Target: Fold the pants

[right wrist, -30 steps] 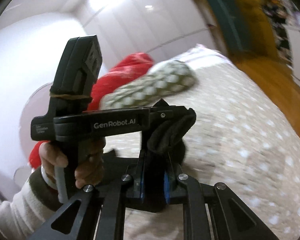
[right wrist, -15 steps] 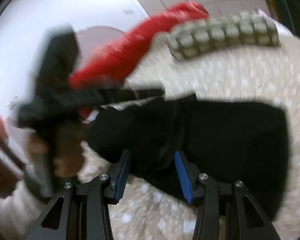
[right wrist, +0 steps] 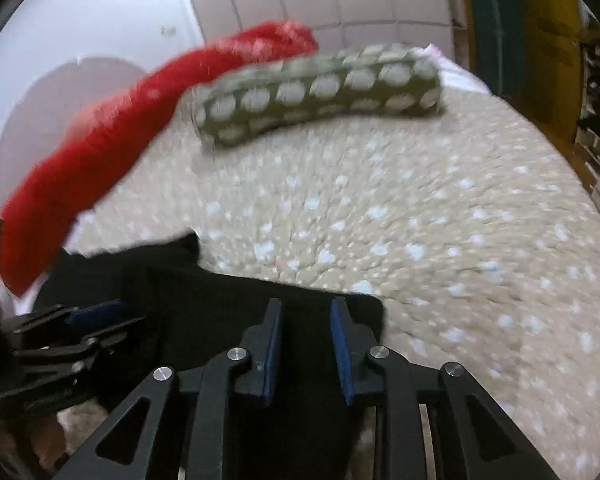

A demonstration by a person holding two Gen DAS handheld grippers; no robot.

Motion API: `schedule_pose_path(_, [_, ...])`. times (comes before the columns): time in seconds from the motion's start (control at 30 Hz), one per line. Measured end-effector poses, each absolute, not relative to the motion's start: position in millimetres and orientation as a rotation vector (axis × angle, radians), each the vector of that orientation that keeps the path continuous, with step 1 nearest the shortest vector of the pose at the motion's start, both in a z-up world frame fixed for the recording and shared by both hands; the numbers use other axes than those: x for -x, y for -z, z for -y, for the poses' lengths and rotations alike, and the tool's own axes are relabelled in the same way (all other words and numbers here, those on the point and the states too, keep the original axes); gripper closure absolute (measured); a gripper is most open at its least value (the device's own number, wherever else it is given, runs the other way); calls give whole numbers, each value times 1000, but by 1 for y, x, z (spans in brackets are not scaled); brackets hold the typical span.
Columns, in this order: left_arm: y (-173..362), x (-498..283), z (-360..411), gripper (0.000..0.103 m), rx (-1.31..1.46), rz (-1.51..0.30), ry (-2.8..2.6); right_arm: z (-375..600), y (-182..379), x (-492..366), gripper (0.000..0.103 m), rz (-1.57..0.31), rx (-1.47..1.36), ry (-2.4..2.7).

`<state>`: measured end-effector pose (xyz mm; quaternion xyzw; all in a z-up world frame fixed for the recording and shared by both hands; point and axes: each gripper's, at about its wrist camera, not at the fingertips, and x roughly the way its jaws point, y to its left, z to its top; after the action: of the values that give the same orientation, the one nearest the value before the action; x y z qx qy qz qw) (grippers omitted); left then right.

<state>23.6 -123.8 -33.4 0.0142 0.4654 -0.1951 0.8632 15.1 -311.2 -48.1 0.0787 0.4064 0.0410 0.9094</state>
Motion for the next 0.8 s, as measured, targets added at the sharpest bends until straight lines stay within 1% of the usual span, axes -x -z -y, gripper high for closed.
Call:
schedule_pose_path(0.07, [33, -23, 126, 56, -45, -966, 403, 309, 45, -16, 79, -836, -127, -75])
schedule_pose_path(0.17, [33, -22, 126, 55, -50, -963, 400, 309, 22, -2, 80, -821, -117, -98])
schedule_pose_path(0.27, [34, -22, 124, 55, -28, -964, 405, 299, 6, 30, 80, -795, -85, -138])
schedule_pose_path(0.4, [33, -21, 123, 54, -17, -957, 406, 278, 30, 52, 79, -865, 7, -155])
schedule_pose_path(0.5, [33, -18, 124, 54, -21, -947, 396, 272, 38, 65, 79, -840, 51, -132])
schedule_pose_path(0.8, [32, -16, 122, 54, 0, -947, 379, 282, 12, 65, 78, -827, -84, -151])
